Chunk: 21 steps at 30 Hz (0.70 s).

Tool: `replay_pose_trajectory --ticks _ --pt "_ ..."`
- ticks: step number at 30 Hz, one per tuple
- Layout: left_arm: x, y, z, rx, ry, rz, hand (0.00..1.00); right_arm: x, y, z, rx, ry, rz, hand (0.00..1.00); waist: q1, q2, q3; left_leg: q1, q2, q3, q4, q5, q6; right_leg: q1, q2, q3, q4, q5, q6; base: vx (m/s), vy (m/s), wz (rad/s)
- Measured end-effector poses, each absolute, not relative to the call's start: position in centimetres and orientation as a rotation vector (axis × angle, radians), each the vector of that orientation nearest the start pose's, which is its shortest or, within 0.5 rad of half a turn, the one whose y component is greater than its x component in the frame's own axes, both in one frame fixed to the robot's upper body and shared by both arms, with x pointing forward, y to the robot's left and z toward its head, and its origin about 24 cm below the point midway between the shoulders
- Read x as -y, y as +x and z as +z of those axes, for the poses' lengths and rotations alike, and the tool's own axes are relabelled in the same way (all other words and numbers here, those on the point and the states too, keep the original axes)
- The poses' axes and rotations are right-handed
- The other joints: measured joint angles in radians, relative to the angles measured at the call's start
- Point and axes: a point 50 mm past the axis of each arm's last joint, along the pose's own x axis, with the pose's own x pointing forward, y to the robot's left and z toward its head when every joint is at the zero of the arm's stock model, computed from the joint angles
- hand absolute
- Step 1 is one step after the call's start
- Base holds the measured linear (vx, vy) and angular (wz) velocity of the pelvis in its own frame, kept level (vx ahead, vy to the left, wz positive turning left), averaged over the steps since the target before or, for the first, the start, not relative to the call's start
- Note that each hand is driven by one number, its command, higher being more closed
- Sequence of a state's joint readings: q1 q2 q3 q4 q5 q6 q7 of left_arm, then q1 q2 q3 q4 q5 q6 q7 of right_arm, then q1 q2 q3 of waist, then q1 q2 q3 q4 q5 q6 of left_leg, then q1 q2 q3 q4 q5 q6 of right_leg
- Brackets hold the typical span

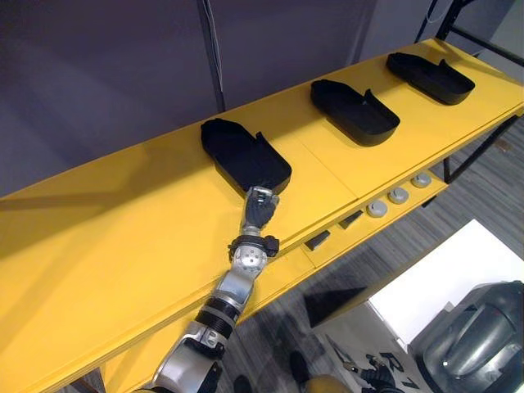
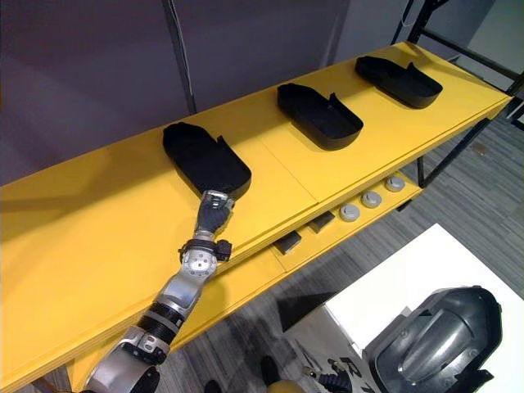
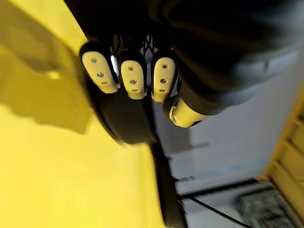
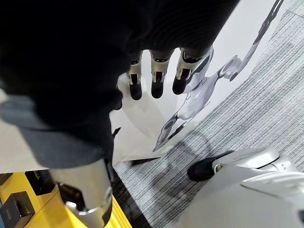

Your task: Walk over and take plastic housings, then place them on the shelf

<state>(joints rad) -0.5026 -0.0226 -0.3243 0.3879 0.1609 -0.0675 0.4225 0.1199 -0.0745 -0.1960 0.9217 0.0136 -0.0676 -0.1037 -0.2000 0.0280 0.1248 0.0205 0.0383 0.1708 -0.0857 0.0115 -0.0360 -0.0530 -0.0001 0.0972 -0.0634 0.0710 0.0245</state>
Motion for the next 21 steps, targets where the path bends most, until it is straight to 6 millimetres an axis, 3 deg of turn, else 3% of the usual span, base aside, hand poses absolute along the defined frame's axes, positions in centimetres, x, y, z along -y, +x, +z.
replay_pose_trajectory --ticks 3,6,9,12,14,16,21 --pt "-4.0 31.7 11.1 0.321 0.204 -0.077 1.0 21.7 10.6 -14.7 -0.96 -0.024 -0.354 0.0 0.008 0.005 -0.003 0.0 0.0 -0.005 0.0 0.002 0.003 0.002 0.0 -0.004 0.0 0.0 0.0 0.0 0.0 0.05" --pt "-3.5 30.3 14.5 0.478 0.129 -0.104 1.0 22.0 10.1 -14.8 -0.97 -0.029 -0.36 0.0 0.034 0.012 -0.005 -0.001 0.0 -0.009 0.003 0.002 0.003 0.003 -0.001 -0.001 0.002 0.0 0.0 0.0 0.0 0.01" --pt "-4.4 29.1 18.0 0.637 0.056 -0.074 1.0 22.3 9.8 -14.8 -0.98 -0.045 -0.355 0.0 0.053 0.02 -0.011 -0.001 -0.001 -0.015 0.005 0.003 0.005 0.006 -0.003 -0.006 0.004 -0.001 0.001 0.01 -0.002 0.04" --pt "-7.5 27.8 20.9 0.782 -0.007 0.037 1.0 22.4 9.5 -14.9 -0.991 -0.05 -0.352 0.0 0.059 0.023 -0.012 0.001 -0.001 -0.039 0.017 0.003 0.005 0.021 -0.006 -0.029 0.008 -0.005 0.0 0.0 -0.003 0.21" --pt "-10.1 26.7 21.5 0.843 -0.021 0.134 1.0 22.5 9.2 -15.0 -1.0 -0.053 -0.35 0.0 0.079 0.025 -0.014 0.003 0.0 -0.041 0.023 0.003 0.005 0.021 -0.004 -0.032 0.02 -0.012 -0.003 -0.02 -0.003 0.12" --pt "-13.9 25.3 20.7 0.848 -0.011 0.297 1.0 22.7 8.6 -15.2 -1.027 -0.056 -0.351 0.0 0.087 0.028 -0.022 0.009 -0.001 -0.065 0.024 0.006 0.007 0.03 -0.006 -0.055 0.04 -0.025 -0.001 -0.02 -0.004 0.28" --pt "-20.8 21.9 17.7 0.771 0.053 0.624 1.0 22.8 7.2 -15.5 -1.063 -0.057 -0.352 0.0 0.135 0.022 -0.052 0.021 -0.002 -0.099 0.021 0.006 0.005 0.047 -0.01 -0.087 0.069 -0.05 -0.003 -0.01 0.003 0.27"
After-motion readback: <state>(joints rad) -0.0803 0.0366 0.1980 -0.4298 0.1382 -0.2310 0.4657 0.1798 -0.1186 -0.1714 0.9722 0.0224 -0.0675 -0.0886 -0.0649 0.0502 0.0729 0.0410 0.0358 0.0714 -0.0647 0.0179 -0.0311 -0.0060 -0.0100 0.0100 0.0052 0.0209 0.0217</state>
